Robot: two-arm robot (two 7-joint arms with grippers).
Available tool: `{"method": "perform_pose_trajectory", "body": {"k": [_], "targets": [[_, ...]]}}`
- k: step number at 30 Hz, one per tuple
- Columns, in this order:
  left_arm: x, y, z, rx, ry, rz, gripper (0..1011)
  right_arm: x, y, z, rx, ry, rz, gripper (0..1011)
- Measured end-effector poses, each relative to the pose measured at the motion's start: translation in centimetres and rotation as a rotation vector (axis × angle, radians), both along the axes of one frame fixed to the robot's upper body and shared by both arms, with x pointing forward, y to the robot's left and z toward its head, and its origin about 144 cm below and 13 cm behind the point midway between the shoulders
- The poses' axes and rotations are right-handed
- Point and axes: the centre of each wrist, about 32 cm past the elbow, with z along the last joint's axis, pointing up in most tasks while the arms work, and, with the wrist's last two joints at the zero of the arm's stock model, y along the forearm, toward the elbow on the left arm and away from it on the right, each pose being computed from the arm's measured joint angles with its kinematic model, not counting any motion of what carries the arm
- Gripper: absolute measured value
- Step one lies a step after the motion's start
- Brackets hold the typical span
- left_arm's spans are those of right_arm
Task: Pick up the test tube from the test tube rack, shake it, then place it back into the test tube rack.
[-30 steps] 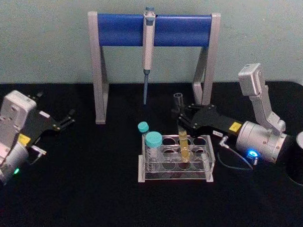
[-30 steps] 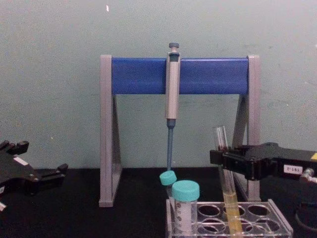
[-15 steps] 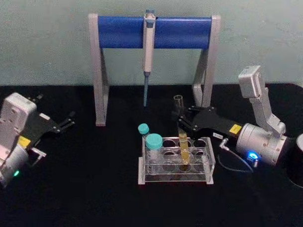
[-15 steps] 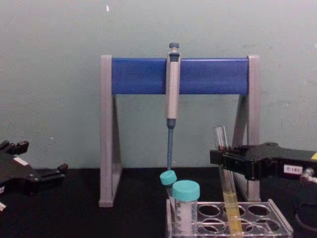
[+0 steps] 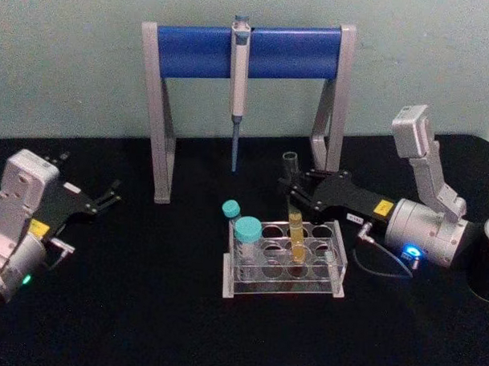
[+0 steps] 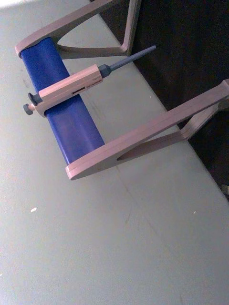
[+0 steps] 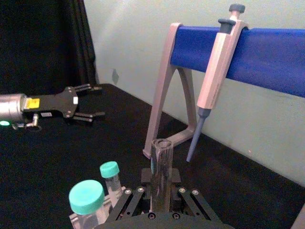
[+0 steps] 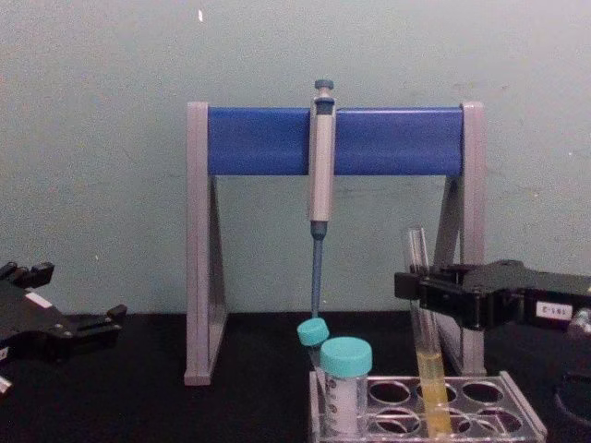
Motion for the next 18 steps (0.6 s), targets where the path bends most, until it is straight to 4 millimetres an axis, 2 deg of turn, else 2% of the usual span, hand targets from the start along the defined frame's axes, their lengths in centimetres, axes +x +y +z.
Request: {"method": "perform_pose_trajectory", "body": {"k": [18], "targets": [[0.0,0.0,0.0,0.000,0.000,0.000,1001,-0.3,-1.0,2.2,0.128,-0.065,0.006,232]]}}
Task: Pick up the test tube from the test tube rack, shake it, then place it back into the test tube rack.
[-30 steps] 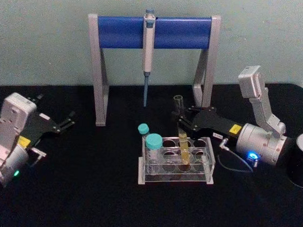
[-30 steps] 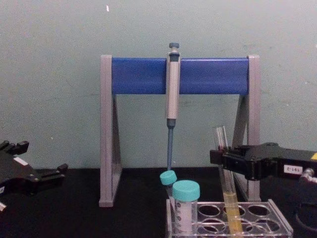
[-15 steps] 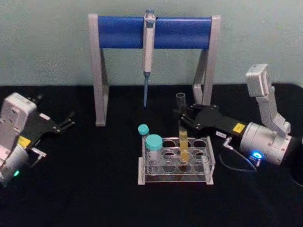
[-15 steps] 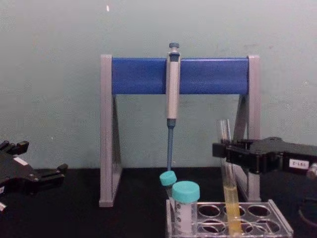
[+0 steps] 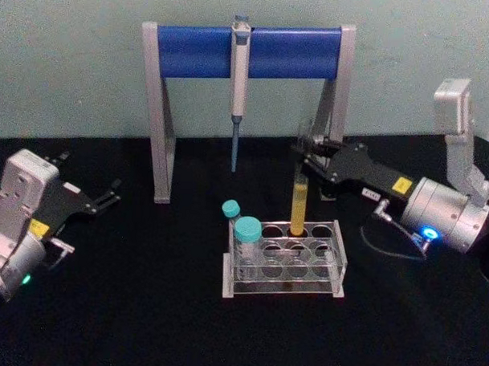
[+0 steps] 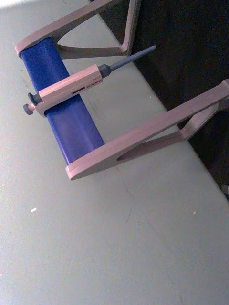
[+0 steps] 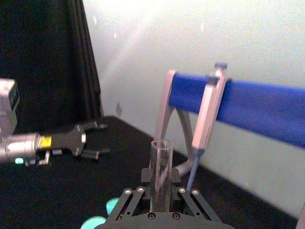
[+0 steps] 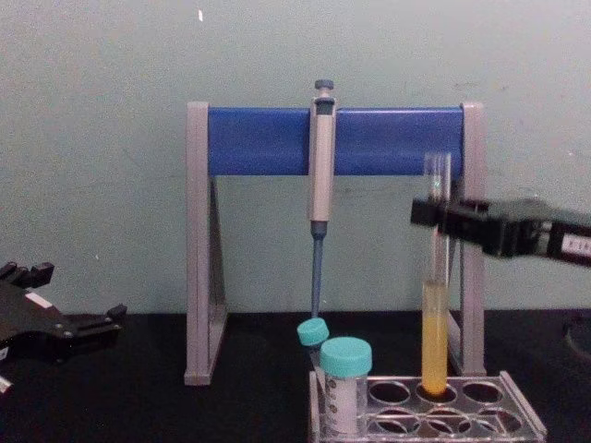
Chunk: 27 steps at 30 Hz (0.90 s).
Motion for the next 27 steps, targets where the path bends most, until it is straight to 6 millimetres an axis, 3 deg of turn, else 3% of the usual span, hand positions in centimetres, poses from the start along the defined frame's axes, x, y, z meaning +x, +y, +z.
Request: {"method": "perform_pose_trajectory", "body": {"k": [8,27], "targets": [[0.0,0.0,0.0,0.000,0.000,0.000,1001,0.5,0.0,1.1,0.066,-0.079,-0.016,232],[0.0,0.0,0.0,0.000,0.000,0.000,1001,1.9,0.9,1.2,0.068,-0.164,-0.054,232]]}}
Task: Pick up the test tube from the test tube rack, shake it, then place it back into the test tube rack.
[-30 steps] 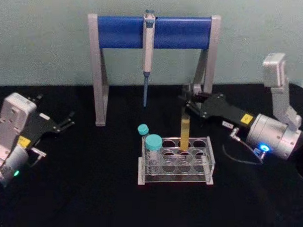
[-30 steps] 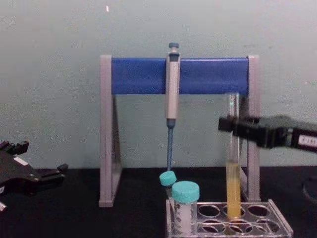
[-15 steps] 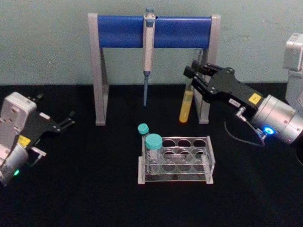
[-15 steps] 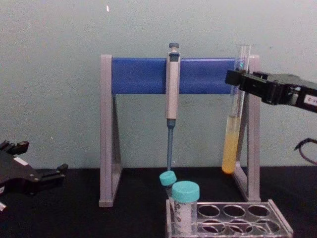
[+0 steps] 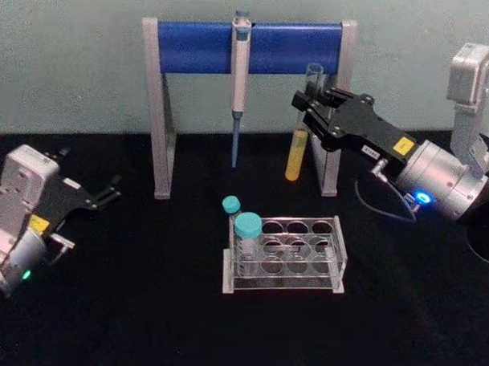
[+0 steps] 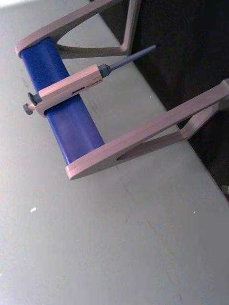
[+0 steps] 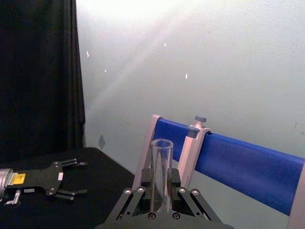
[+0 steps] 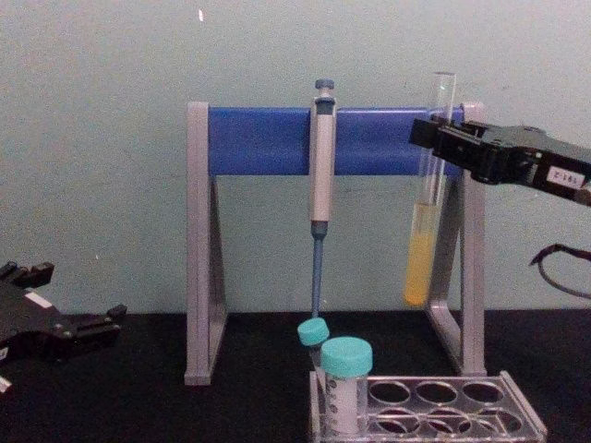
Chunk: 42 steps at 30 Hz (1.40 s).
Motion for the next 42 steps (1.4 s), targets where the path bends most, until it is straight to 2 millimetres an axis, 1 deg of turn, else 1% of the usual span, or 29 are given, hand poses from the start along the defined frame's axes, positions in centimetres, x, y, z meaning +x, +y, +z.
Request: {"method": "perform_pose_trajectory", "body": {"k": [10,19,27,28,33,35,42], "targets": [[0.0,0.0,0.0,0.000,0.000,0.000,1001,0.1,0.2,0.2,0.004,-0.004,0.022,232],[0.0,0.0,0.0,0.000,0.000,0.000,1001,-0.2,-0.4,0.2,0.009,0.006,0.088,232],[0.0,0.0,0.0,0.000,0.000,0.000,1001,-1.3,-2.1,0.2,-0.013,0.041,0.144,232],[0.0,0.0,0.0,0.000,0.000,0.000,1001,-1.7,-2.6,0.2,-0.023,0.047,0.148,232],[0.0,0.0,0.0,0.000,0.000,0.000,1001,-2.4,-3.8,0.4,-0.050,0.050,0.138,232],[0.0,0.0,0.0,0.000,0.000,0.000,1001,-2.7,-4.2,0.6,-0.072,0.034,0.109,232],[0.0,0.0,0.0,0.000,0.000,0.000,1001,-2.7,-4.3,0.9,-0.110,-0.014,0.038,232]]}}
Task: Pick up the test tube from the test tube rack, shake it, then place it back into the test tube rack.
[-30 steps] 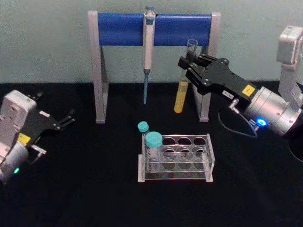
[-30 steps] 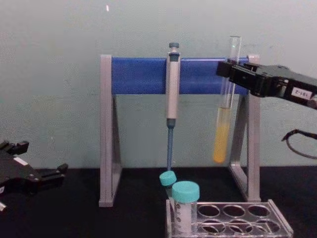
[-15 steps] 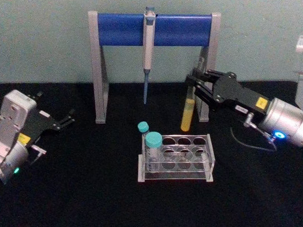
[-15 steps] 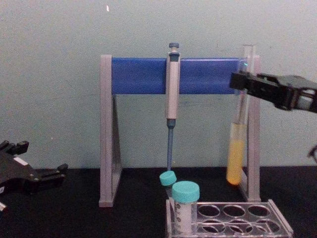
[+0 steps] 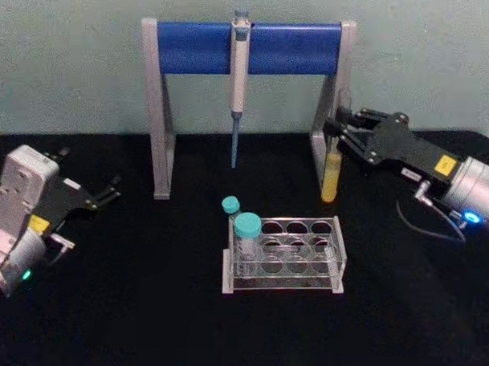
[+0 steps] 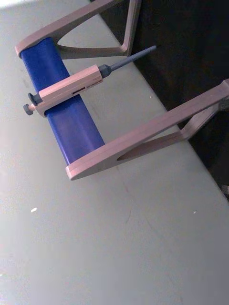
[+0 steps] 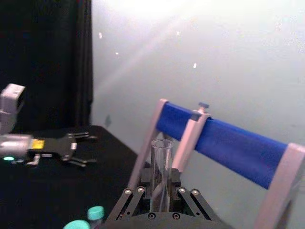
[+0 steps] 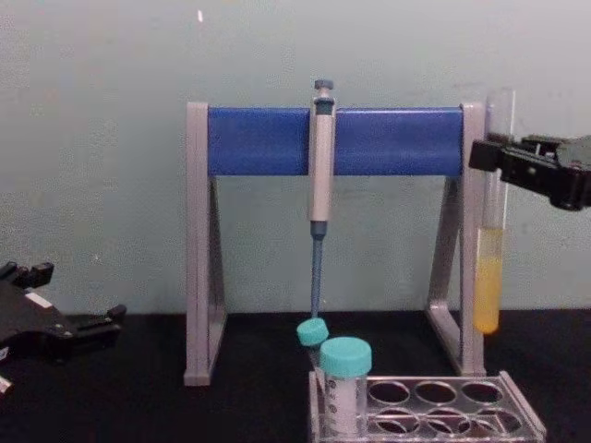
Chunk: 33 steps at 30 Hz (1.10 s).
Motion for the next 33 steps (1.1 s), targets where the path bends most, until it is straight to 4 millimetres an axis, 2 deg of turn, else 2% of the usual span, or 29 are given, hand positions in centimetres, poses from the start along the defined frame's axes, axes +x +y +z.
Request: {"method": "perform_pose_trajectory", "body": {"k": [10,20,28,33], "targets": [[0.0,0.0,0.0,0.000,0.000,0.000,1001,1.5,1.6,0.2,0.026,-0.030,-0.035,232],[0.0,0.0,0.0,0.000,0.000,0.000,1001,2.6,3.2,-0.2,0.104,0.021,0.037,232],[0.0,0.0,0.0,0.000,0.000,0.000,1001,2.5,3.2,-0.3,0.119,0.065,0.111,232],[0.0,0.0,0.0,0.000,0.000,0.000,1001,2.0,2.1,-0.3,0.105,0.086,0.167,232]]}}
